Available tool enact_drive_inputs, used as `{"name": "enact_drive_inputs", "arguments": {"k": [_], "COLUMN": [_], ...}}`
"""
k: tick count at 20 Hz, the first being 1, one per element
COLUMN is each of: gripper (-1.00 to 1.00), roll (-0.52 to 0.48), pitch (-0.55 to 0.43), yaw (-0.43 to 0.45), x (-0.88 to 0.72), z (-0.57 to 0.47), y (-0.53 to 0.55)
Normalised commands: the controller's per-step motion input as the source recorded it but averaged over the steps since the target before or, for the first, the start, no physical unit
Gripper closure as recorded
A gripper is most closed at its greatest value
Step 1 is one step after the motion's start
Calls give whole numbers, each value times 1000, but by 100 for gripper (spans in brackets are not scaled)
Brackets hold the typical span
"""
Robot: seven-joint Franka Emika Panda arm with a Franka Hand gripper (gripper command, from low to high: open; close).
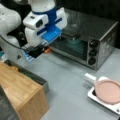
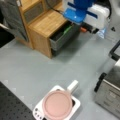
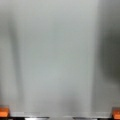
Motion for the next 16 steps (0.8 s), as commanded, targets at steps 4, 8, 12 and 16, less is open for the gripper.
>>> {"name": "enact_drive_inputs", "arguments": {"k": [4,8,12,16], "gripper": [-100,-100,-100,-100], "roll": [269,389,510,415], "pitch": [-19,-38,-27,0], "yaw": [143,103,50,5], "x": [-12,-32,-38,-31], "z": [-12,-38,-38,-34], "y": [17,38,7,-22]}}
